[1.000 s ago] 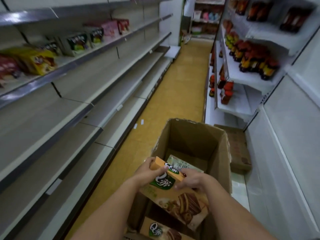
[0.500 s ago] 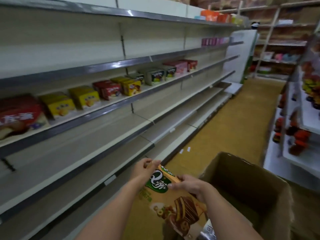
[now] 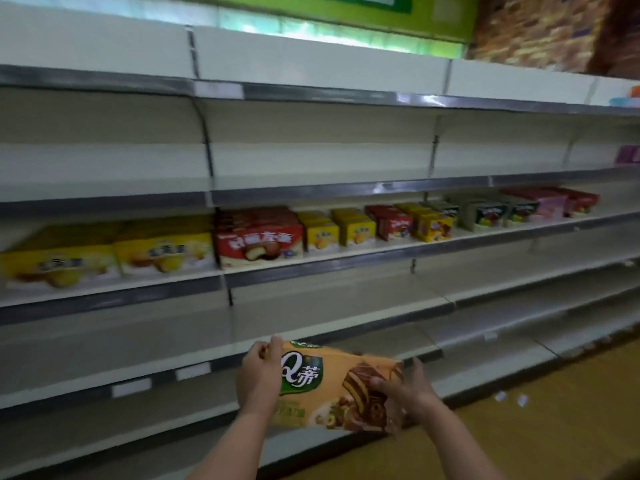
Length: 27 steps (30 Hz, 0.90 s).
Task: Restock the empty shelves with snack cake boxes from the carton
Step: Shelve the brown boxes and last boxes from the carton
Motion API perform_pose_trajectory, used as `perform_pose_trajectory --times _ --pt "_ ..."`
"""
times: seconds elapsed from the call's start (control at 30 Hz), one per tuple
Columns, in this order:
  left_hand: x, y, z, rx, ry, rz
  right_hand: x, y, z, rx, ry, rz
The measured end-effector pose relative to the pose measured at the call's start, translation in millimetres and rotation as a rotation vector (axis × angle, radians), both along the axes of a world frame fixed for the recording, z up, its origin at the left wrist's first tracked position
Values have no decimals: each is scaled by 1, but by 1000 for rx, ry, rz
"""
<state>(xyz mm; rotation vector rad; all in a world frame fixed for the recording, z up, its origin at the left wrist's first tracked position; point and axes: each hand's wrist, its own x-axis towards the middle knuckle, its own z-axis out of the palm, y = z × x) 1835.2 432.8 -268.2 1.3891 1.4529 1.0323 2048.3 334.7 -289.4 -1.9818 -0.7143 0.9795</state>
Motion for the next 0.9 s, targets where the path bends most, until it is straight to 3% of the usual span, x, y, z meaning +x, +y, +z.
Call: perform_pose_trajectory --times 0.07,0.13,0.3,0.5,0.77,0.9 --pt "-40 10 4 -21 -86 82 -30 23 0 55 255 75" --pt "-80 18 5 -46 -169 142 -70 45 4 93 377 142" --pt "-176 36 8 -104 -342 121 -162 95 8 264 418 92" --pt "-277 48 15 -130 -452 74 -266 129 21 368 457 228" --pt "-377 65 14 -68 -462 262 -364 187 25 243 268 607" --pt "-418 85 12 -47 -453 358 -409 231 23 200 65 688"
